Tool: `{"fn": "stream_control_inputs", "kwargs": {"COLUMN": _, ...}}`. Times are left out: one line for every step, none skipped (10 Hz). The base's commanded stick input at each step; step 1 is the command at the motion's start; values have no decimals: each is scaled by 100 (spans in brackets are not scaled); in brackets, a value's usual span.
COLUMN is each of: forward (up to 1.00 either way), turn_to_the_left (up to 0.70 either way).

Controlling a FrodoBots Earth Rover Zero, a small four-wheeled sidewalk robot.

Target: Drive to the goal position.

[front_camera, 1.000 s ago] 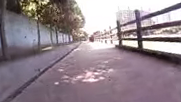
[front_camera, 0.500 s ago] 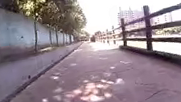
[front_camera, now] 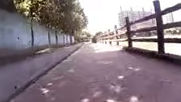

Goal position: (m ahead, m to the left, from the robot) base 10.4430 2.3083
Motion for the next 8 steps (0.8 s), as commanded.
{"fn": "stream_control_inputs", "kwargs": {"forward": 100, "turn_to_the_left": 0}}
{"fn": "stream_control_inputs", "kwargs": {"forward": 100, "turn_to_the_left": 0}}
{"fn": "stream_control_inputs", "kwargs": {"forward": 100, "turn_to_the_left": 0}}
{"fn": "stream_control_inputs", "kwargs": {"forward": 100, "turn_to_the_left": 0}}
{"fn": "stream_control_inputs", "kwargs": {"forward": 100, "turn_to_the_left": 0}}
{"fn": "stream_control_inputs", "kwargs": {"forward": 100, "turn_to_the_left": 0}}
{"fn": "stream_control_inputs", "kwargs": {"forward": 100, "turn_to_the_left": 0}}
{"fn": "stream_control_inputs", "kwargs": {"forward": 100, "turn_to_the_left": 0}}
